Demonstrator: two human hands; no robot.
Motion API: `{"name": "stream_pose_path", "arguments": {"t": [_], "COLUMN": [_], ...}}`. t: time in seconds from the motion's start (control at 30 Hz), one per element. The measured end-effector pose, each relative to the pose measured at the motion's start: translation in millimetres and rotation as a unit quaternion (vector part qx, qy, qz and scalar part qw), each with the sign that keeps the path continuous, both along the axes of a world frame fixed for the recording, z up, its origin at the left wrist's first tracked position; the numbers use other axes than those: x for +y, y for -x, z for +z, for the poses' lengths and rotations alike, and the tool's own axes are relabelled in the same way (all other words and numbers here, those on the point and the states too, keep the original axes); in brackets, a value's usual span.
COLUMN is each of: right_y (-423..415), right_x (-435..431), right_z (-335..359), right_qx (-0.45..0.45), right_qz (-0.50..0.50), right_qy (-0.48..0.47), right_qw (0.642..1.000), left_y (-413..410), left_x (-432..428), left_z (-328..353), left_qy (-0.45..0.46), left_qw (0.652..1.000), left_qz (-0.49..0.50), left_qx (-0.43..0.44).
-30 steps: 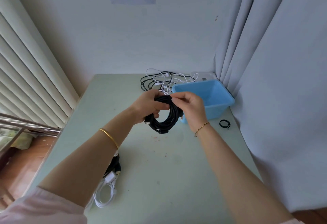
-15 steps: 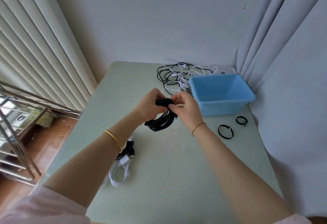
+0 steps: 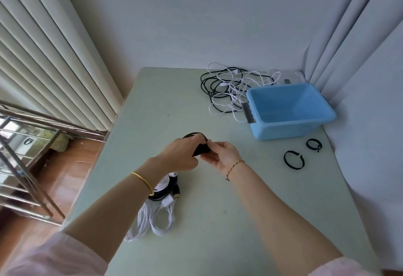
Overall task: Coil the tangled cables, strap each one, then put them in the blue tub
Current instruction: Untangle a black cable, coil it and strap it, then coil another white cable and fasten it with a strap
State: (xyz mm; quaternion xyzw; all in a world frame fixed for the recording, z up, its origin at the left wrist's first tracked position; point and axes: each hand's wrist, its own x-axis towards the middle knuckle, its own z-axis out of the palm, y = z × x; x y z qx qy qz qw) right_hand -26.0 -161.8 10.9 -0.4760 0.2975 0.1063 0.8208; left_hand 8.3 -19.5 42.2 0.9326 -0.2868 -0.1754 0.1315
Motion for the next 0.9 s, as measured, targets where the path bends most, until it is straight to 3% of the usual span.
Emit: {"name": "stream_pose_path", "arguments": {"t": [0.2,0.33,0.47,0.67,0.73,0.8,0.9], "right_y": [-13,-7,-10,-22,-36,-58,-101], "right_x": [21,26,23,3,-7,-16,-29], "right_z": [-42,-67,-73,-61,-54,-44,-23], "right_qx": [0.07,0.149,0.147,0.185,0.154,0.105,0.044], "right_qz": [0.001,0.116,0.127,0.301,0.333,0.305,0.229], "right_qy": [-0.043,0.067,0.129,0.281,0.395,0.476,0.511], "right_qw": [0.997,0.98,0.972,0.892,0.842,0.818,0.827], "left_y": [-24,-41,-58,-88,-98,-110,-132], "left_x": [20,24,14,-10,-14,-17,-22], "left_z": [-33,-43,-45,-43,-44,-44,-39], "left_qy": [-0.015,-0.012,0.009,0.038,0.069,0.099,0.127], "left_qw": [0.993,0.984,0.982,0.972,0.969,0.965,0.959], "left_qz": [0.041,0.044,0.063,0.103,0.133,0.159,0.192], "left_qx": [0.109,0.174,0.18,0.206,0.198,0.184,0.164]}}
